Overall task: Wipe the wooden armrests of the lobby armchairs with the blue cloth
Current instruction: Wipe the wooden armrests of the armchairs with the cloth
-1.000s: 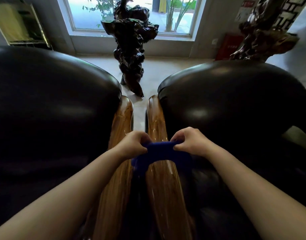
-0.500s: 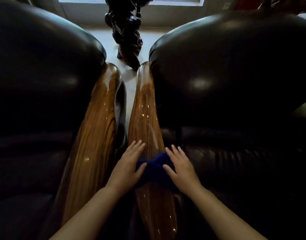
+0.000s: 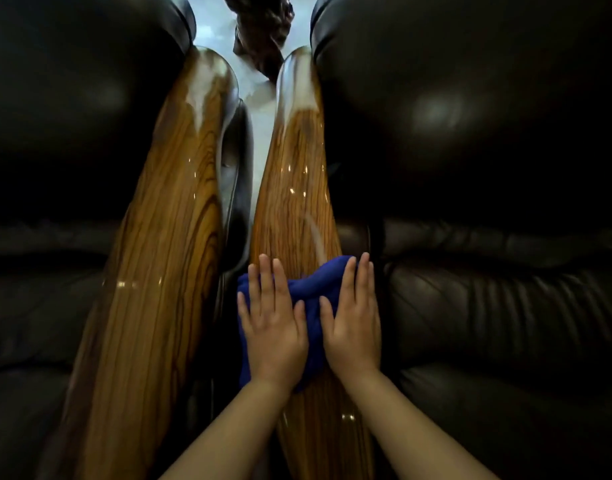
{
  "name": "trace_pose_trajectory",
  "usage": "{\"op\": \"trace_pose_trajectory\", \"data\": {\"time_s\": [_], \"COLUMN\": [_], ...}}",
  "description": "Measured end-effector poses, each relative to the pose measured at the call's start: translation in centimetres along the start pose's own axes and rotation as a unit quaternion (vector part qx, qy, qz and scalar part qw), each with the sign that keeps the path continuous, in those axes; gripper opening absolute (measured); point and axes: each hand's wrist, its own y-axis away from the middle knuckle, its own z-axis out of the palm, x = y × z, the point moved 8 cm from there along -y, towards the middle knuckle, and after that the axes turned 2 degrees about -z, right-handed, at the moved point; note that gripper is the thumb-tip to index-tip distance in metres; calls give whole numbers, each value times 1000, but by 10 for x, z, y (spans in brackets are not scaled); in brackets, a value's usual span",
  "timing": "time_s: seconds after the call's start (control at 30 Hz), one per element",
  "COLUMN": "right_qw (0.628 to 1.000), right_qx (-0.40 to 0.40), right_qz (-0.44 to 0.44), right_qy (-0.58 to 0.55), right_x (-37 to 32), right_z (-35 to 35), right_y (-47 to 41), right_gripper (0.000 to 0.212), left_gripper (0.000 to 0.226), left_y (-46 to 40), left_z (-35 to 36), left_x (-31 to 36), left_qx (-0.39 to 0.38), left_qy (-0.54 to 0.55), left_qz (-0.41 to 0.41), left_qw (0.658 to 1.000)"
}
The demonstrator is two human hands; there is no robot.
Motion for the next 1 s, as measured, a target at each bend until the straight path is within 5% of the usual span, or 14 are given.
{"op": "trace_pose_trajectory", "data": {"time_s": [0.33, 0.43, 0.53, 1.0], "right_qw": [995, 986, 984, 988], "right_qx": [-14, -67, -110, -105], "right_qz": [-100, -150, -138, -98], "right_qy": [24, 9, 35, 51], "right_x": [-34, -31, -26, -48], "right_z": [-9, 0, 8, 17], "right_y": [-83, -53, -64, -242], "right_gripper": [63, 58, 58, 56], "left_gripper": [67, 62, 61, 61], "left_y": [-81, -48, -59, -246], "left_z": [-37, -24, -5, 4], "left_x": [11, 11, 1, 36], "left_qx": [48, -45, -128, -185], "left_qy": [61, 71, 20, 8], "left_qz": [13, 100, 102, 114], "left_qw": [997, 991, 986, 976]}}
